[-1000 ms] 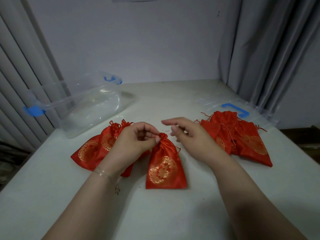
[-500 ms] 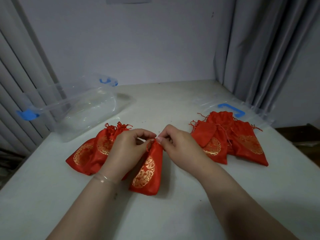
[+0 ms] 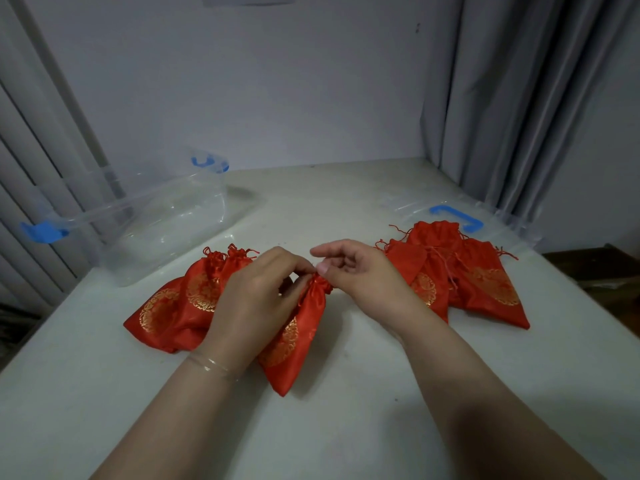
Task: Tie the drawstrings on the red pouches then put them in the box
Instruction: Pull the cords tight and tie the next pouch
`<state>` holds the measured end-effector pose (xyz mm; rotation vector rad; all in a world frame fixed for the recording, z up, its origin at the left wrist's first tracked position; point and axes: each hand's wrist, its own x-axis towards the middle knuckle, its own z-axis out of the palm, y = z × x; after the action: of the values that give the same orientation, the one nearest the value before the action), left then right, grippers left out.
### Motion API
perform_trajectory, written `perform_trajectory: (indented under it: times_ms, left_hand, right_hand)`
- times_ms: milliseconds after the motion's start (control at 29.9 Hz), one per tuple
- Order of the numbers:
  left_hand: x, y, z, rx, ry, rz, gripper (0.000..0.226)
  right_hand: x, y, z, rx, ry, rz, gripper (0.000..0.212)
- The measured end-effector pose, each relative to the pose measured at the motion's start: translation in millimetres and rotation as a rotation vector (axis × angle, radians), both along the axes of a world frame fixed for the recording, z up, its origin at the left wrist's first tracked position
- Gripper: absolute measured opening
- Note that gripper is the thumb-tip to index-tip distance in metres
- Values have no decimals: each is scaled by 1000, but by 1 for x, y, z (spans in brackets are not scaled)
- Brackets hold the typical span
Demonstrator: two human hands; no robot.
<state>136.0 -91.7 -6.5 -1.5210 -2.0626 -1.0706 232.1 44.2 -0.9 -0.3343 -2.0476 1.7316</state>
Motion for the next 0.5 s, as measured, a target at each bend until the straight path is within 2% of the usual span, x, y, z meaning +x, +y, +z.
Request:
perform_trajectory:
  times_ms: [301, 401, 502]
  left_hand:
    - [-3, 1, -6, -37, 132, -16, 12]
    - [-1, 3, -6, -59, 80, 20, 15]
    - [0, 5, -7, -96, 18, 95, 12]
  right_hand:
    - [6, 11, 5, 50, -170, 94, 18]
    - [4, 9, 2, 196, -212, 22, 18]
    - [-1, 2, -3, 374, -213, -92, 3]
